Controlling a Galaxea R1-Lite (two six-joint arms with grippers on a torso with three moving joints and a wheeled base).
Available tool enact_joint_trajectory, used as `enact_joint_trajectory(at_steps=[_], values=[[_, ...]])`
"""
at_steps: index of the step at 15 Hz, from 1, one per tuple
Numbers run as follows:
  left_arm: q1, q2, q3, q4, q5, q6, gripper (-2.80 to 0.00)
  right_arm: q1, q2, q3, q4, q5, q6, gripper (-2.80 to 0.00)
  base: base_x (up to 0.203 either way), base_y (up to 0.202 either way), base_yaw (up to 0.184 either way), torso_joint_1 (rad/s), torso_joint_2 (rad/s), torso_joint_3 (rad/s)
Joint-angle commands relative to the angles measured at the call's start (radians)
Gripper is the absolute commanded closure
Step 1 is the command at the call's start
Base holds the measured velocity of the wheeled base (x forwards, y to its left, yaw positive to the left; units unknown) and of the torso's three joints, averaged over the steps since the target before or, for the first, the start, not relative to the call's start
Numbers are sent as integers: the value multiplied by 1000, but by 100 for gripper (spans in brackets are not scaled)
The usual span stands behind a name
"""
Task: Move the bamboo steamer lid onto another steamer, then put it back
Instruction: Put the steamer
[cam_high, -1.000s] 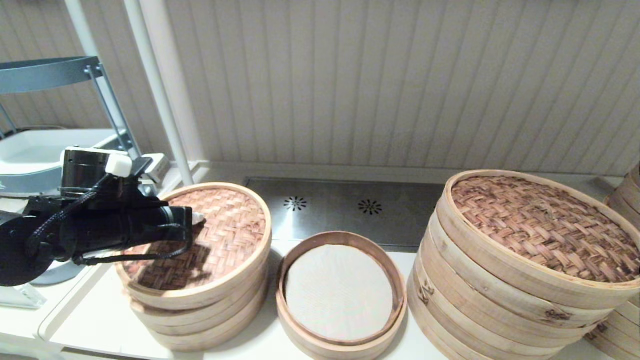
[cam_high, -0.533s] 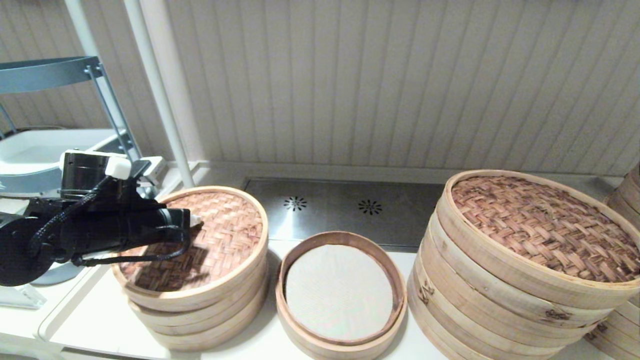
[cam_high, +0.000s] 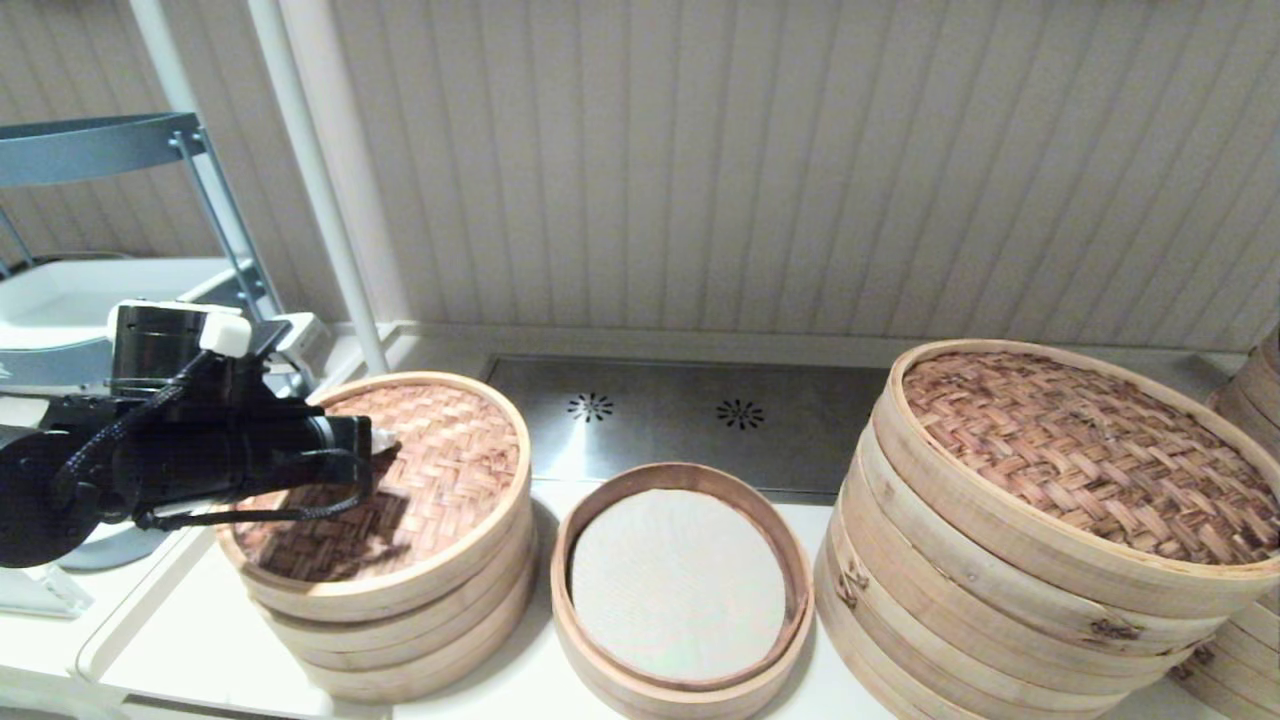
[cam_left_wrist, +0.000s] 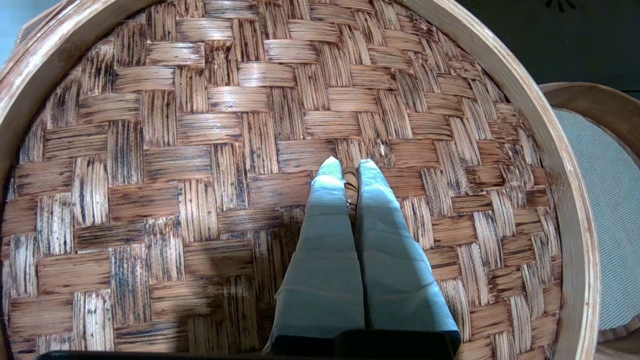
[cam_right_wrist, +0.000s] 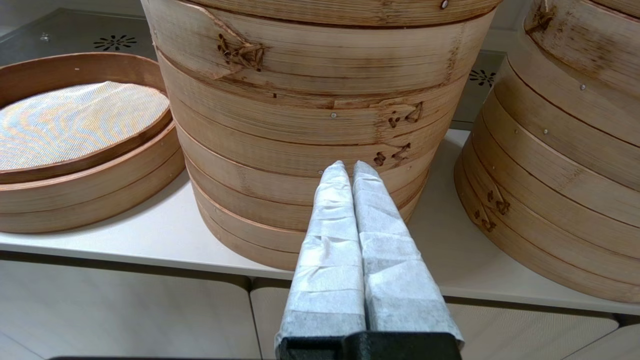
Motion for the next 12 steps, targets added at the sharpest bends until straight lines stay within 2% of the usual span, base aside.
enact_joint_trajectory(at_steps=[1, 6, 7, 12], values=[[8, 9, 1, -3, -3, -1, 0, -2, 0, 0, 0, 0, -1, 0, 0, 0, 0, 0, 0, 0], [28, 18, 2, -3, -21, -2, 0, -1, 0, 0, 1, 0, 0, 0, 0, 0, 0, 0, 0, 0], [36, 25, 2, -4, -51, -2, 0, -1, 0, 0, 1, 0, -1, 0, 0, 0, 0, 0, 0, 0], [41, 39, 11, -4, -52, -1, 0, 0, 0, 0, -1, 0, 0, 0, 0, 0, 0, 0, 0, 0]])
